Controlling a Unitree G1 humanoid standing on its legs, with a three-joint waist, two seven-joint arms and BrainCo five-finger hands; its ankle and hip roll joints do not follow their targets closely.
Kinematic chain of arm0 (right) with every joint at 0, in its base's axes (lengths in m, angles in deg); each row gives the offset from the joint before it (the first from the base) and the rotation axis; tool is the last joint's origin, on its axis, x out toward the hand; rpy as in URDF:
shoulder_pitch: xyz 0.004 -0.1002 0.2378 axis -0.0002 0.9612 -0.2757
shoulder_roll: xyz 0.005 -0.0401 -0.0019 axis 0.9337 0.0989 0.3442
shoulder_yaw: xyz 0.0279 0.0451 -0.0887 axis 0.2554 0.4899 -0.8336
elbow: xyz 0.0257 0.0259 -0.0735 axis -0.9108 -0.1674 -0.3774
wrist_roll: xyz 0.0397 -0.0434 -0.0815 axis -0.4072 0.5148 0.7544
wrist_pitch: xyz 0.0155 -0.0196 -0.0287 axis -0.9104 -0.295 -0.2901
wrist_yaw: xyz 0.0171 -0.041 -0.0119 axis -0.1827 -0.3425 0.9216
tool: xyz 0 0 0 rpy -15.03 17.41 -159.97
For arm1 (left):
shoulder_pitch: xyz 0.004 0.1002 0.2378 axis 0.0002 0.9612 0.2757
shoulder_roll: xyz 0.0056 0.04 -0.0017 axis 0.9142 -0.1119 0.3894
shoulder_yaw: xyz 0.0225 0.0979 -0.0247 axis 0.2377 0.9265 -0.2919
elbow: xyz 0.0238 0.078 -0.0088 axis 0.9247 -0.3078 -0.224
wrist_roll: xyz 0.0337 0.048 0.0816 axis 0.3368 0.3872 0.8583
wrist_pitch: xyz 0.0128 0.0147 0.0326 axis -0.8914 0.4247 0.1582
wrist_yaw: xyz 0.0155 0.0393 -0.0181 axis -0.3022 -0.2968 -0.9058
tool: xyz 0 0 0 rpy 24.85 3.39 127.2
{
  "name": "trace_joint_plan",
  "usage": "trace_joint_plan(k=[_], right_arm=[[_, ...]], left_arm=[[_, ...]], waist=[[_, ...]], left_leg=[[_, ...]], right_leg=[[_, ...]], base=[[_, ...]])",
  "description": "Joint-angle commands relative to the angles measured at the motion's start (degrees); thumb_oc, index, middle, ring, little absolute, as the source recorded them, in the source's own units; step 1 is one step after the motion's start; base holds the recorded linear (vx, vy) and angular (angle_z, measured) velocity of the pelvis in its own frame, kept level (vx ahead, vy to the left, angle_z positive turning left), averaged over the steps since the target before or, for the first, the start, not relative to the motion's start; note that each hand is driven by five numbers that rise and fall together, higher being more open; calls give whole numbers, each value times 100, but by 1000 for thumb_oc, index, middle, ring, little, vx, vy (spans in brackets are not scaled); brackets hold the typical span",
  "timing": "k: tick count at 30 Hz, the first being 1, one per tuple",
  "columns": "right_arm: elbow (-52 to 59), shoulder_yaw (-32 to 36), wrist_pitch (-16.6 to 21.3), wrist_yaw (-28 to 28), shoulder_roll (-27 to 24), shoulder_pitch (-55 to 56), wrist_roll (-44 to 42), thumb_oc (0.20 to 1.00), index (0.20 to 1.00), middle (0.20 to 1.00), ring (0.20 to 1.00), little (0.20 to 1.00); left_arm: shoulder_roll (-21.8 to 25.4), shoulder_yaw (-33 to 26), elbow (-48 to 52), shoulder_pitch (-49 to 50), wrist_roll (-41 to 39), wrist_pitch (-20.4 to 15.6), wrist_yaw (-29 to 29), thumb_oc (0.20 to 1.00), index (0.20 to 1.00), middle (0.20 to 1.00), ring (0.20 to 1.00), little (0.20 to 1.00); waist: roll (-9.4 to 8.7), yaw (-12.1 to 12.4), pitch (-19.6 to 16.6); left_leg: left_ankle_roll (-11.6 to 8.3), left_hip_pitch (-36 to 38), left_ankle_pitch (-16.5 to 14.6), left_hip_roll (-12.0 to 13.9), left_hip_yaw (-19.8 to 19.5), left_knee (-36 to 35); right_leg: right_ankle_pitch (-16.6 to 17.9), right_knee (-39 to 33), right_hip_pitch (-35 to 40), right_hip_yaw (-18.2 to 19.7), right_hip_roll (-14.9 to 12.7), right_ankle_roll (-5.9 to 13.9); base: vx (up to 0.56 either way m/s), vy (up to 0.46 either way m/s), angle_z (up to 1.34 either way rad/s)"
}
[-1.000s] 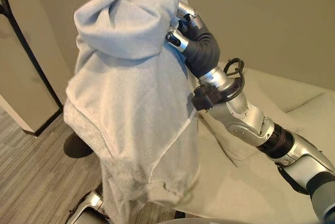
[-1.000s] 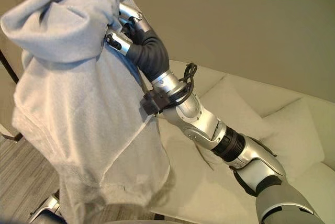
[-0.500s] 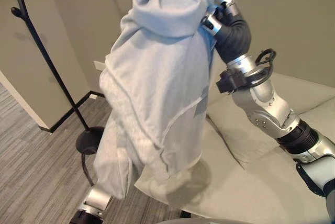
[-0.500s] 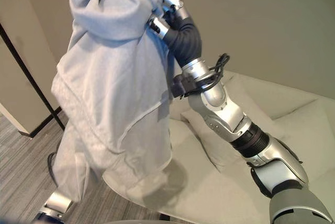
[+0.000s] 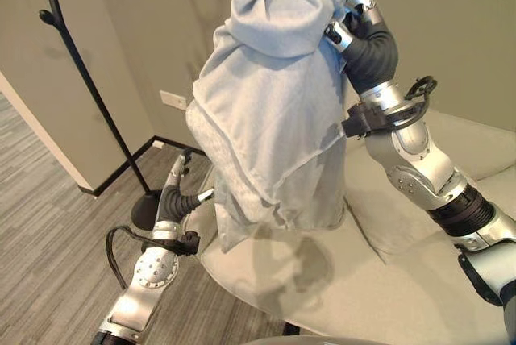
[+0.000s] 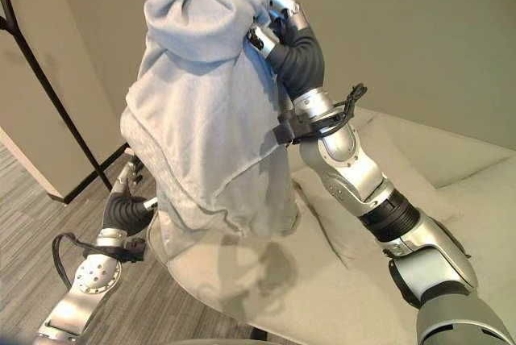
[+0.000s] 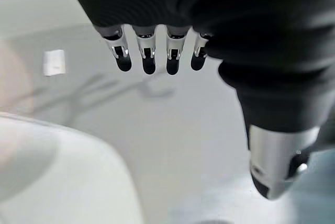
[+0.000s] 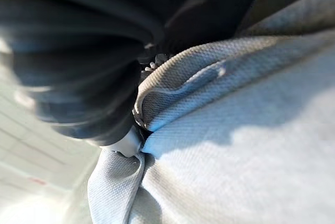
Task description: Hang the clothes on the sofa on the clothes rack.
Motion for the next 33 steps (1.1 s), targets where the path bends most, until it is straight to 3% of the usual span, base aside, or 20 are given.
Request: trace_joint_plan(k=[1, 7, 8, 12, 15, 18, 19, 23, 27, 33], right_arm=[[50, 222, 141, 47, 53, -301, 58, 200, 200, 200, 200, 200], [-94, -37, 27, 7, 569, -378, 83, 200, 200, 200, 200, 200], [-142, -142, -3, -14, 798, -452, 81, 200, 200, 200, 200, 200], [-235, -283, -13, -73, 1245, -618, 48, 200, 200, 200, 200, 200], [-353, -356, 18, -167, 1814, -859, -51, 200, 200, 200, 200, 200], [-337, -389, 35, -200, 1953, -927, -66, 200, 200, 200, 200, 200], [-326, -476, 47, -246, 2122, -978, -102, 200, 200, 200, 200, 200], [-248, -485, 83, -335, 2247, -1006, -53, 200, 200, 200, 200, 200], [47, -348, 117, -362, 2050, -845, 80, 200, 200, 200, 200, 200], [647, 253, 259, -209, 1211, 52, 348, 200, 200, 200, 200, 200]], left_arm=[[68, 57, 260, -427, -603, -453, 203, 1000, 1000, 1000, 1000, 1000], [-354, 870, 300, -936, -1614, -391, 605, 1000, 1000, 1000, 1000, 1000], [-470, 1251, 144, -1142, -1953, -334, 776, 1000, 1000, 1000, 1000, 1000], [-644, 1917, -369, -1509, -2216, -145, 965, 1000, 1000, 1000, 1000, 1000], [-863, 2603, -1243, -1868, -1941, 96, 1028, 1000, 1000, 1000, 1000, 1000], [-973, 2770, -1580, -2016, -1849, 137, 1005, 1000, 1000, 1000, 1000, 1000], [-1129, 2970, -2043, -2264, -1806, 245, 936, 200, 200, 200, 200, 200], [-1276, 2951, -2309, -2501, -1767, 268, 745, 200, 200, 200, 200, 200], [-1185, 2653, -2139, -2415, -1659, 207, 566, 200, 200, 200, 200, 200], [-666, 1660, -1671, -1648, -757, 120, 262, 200, 200, 200, 200, 200]], waist=[[-28, 208, 9], [-1, 173, 43], [16, 148, 54], [34, 94, 54], [60, 14, 31], [66, -20, 24], [84, -88, 1], [116, -165, -30], [134, -185, -42], [151, -131, -52]], left_leg=[[130, 211, 289, 135, 132, -300], [162, 194, 291, 88, 157, -300], [176, 193, 302, 70, 162, -300], [193, 205, 297, 55, 203, -300], [214, 229, 282, 41, 258, -300], [220, 237, 280, 35, 281, -300], [224, 252, 276, 27, 306, -300], [226, 257, 282, 20, 329, -300], [227, 271, 283, 31, 362, -300], [191, 297, 314, 70, 350, -300]], right_leg=[[-653, 152, 740, 10, -409, 491], [-639, 158, 744, 29, -444, 494], [-625, 167, 738, 50, -452, 497], [-610, 174, 728, 89, -457, 495], [-595, 191, 712, 173, -457, 486], [-589, 189, 704, 196, -455, 481], [-577, 187, 695, 230, -454, 477], [-571, 187, 678, 271, -449, 470], [-566, 182, 680, 305, -432, 469], [-584, 138, 721, 285, -388, 472]], base=[[-24, 1, 6], [-29, -4, 4], [-36, -6, -1], [-11, -3, 0], [-9, -1, -3], [-12, -2, -9], [-16, -8, -12], [-3, -9, -7], [2, -14, -6], [9, -9, -7]])
